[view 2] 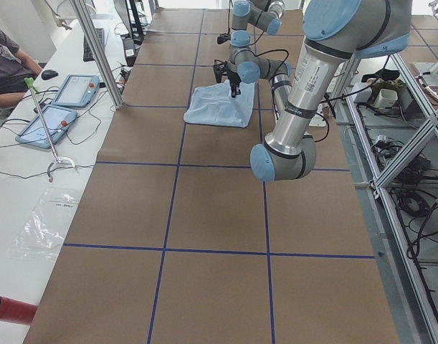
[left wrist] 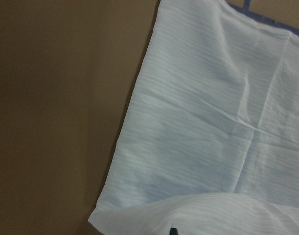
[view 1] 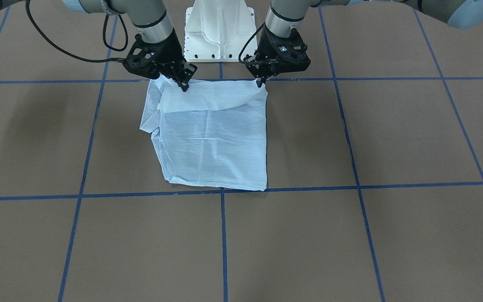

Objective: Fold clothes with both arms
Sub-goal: 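Lift the near edge with both grippers and fold it away from the robot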

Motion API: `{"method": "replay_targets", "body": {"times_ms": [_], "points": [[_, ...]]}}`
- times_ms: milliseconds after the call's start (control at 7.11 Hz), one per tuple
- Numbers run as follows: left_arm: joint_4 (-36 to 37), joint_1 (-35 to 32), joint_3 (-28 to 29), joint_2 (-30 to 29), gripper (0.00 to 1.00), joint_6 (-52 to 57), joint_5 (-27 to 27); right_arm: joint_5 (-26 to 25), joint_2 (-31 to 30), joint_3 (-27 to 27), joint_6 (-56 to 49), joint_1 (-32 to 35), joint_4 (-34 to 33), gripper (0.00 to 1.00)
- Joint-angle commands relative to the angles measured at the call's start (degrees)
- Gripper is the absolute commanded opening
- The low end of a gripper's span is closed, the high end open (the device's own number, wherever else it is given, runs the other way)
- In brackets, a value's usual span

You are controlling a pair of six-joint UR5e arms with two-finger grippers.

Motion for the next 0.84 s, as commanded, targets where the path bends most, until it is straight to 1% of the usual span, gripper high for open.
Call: {"method": "replay_targets", "body": {"times_ms": [0, 281, 422, 563, 703], "points": [[-6.91, -2.72, 8.02, -2.42, 0.00, 0.69, -0.01, -0.06, 3.36, -4.15, -3.32, 4.05, 0.11, 0.00], [-9.21, -4.04, 9.71, -2.61, 0.00, 0.87, -0.09, -0.06, 7.85, -11.52, -5.25, 6.26, 0.55, 0.00], [-9.30, -4.92, 9.98, -2.69, 0.00, 1.48, -0.10, -0.06, 8.65, -15.65, -5.53, 6.79, 4.38, 0.00], [-10.00, -5.27, 11.81, -3.30, 0.00, 1.57, -0.10, -0.06, 8.74, -17.87, -5.44, 7.67, 7.55, 0.00], [-13.32, -5.71, 15.05, -3.75, 0.00, 1.57, -0.01, 0.03, 9.53, -20.15, -5.53, 7.94, 7.76, 0.00]]}}
